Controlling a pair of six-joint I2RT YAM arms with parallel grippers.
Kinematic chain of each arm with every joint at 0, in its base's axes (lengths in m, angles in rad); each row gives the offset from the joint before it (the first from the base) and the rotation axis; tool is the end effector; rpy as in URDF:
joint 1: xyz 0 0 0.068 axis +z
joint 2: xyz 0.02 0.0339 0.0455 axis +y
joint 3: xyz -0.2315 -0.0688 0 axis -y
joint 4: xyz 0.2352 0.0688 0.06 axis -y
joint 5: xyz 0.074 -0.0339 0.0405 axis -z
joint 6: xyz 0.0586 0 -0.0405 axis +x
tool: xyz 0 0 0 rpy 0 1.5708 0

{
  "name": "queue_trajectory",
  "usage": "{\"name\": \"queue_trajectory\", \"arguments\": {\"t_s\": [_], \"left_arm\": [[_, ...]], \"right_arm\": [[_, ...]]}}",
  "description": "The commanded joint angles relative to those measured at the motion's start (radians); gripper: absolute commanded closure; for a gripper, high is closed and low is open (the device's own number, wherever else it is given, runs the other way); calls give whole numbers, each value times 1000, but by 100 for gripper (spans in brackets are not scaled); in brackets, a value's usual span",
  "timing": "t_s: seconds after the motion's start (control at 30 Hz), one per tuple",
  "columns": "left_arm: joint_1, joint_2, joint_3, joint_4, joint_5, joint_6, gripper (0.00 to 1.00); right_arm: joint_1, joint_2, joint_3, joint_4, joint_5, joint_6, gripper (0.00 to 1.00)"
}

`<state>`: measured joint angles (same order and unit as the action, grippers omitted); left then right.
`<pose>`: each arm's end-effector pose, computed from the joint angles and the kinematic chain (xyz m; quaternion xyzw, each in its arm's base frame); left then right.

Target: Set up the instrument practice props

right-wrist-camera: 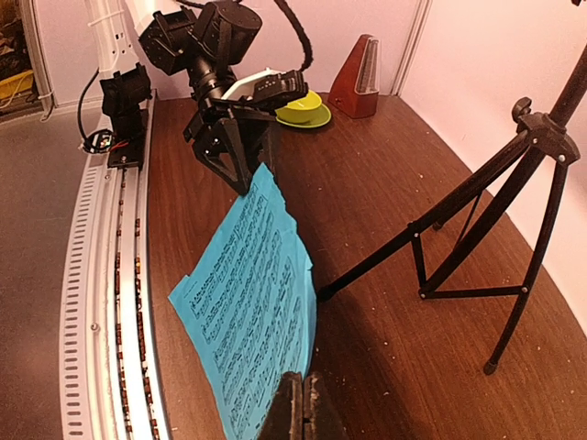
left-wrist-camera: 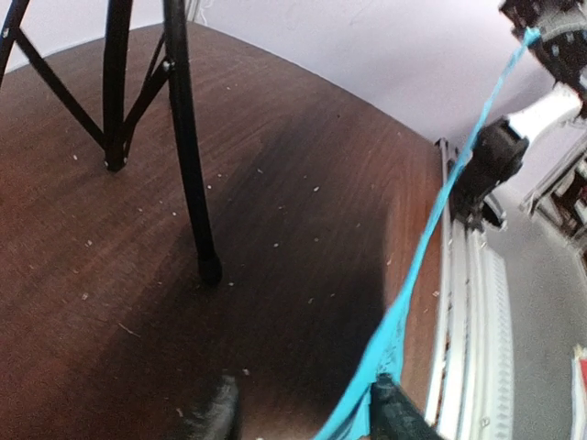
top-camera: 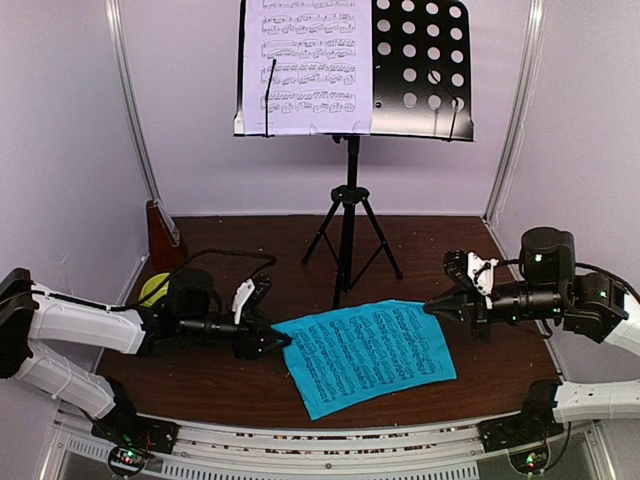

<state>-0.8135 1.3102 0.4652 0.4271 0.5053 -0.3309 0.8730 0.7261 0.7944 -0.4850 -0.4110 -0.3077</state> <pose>0.1689 -0.2199 0.1502 0.3263 0.7557 -0.4620 0.3302 0.1069 0.1639 0.2914 -0.5492 0.6196 0.3132 0.4652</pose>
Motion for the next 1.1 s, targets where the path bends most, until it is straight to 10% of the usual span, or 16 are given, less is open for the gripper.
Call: {"name": "queue_trajectory", "arguments": {"t_s": [0.0,0.13,0.5,1.07], "left_arm": [[-6,-4,51,47,28,12,68],[-6,-53,91,-40,35,28,99],[-7,-104,499,-703,36,262,100],[-63,122,1019,-1196,96,358,100]], "right_arm": [[6,-31,-3,6,46,31,100],[6,-44,-19,16,77,56,99],[7,-65,4,5,242,59,20],[84,174,223,-75,393,30,12]]}}
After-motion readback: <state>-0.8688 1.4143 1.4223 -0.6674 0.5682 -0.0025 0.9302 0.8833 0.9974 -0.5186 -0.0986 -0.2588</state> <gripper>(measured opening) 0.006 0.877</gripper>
